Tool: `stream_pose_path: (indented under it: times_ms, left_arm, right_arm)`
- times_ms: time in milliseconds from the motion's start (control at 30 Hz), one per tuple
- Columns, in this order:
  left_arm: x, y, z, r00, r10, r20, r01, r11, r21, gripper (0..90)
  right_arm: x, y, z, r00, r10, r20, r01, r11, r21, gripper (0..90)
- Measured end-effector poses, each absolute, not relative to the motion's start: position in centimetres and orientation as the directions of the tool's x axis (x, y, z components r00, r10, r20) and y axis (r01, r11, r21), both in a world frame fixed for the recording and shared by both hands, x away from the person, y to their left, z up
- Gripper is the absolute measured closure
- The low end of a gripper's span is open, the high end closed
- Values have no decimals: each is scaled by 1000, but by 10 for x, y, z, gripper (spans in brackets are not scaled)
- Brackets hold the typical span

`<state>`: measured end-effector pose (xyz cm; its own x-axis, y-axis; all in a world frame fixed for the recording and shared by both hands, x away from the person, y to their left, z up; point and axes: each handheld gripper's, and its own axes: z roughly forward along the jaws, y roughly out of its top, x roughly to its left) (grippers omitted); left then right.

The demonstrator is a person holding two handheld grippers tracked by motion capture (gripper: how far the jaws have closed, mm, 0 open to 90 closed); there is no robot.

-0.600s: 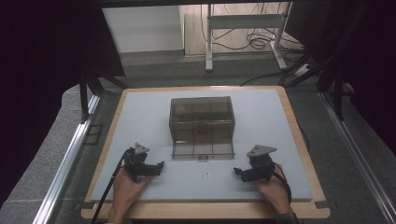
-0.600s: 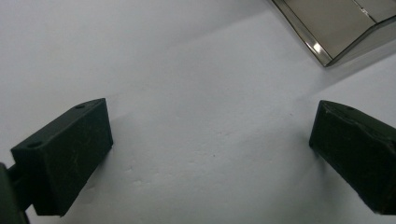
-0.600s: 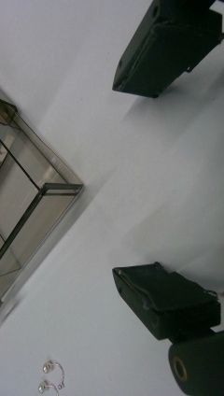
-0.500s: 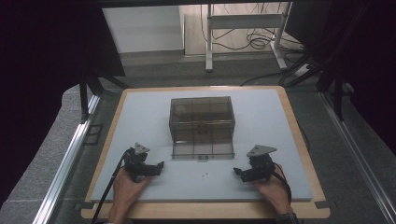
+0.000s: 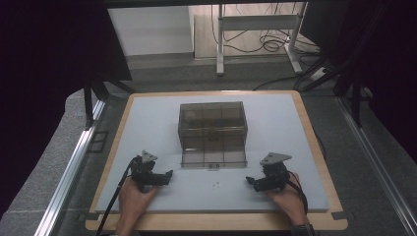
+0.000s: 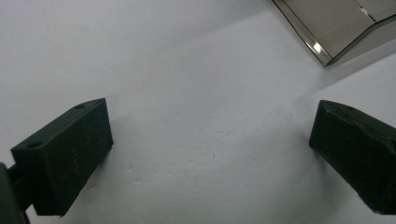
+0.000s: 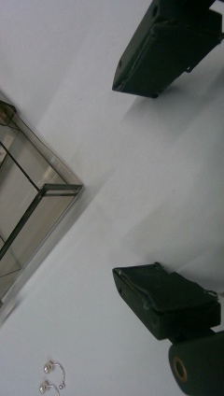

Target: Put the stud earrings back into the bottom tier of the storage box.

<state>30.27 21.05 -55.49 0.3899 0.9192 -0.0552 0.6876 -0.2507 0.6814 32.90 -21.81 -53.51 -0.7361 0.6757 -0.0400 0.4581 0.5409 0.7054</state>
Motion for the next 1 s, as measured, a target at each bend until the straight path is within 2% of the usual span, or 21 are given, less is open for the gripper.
stream_pose_path:
  times_ms: [367,633,1000]
  left_arm:
    - [303,210,-555,390,919,-55,687,-251,682,0]
    - [303,211,-555,390,919,-55,687,-251,681,0]
    - [303,211,-555,390,919,-55,688,-251,681,0]
  right_arm:
    - [329,-218,-534,-737,674,-42,459,546,701,97]
    - [325,-218,-528,-743,669,-27,481,561,674,140]
    - [323,-212,-516,-762,647,37,513,567,645,265]
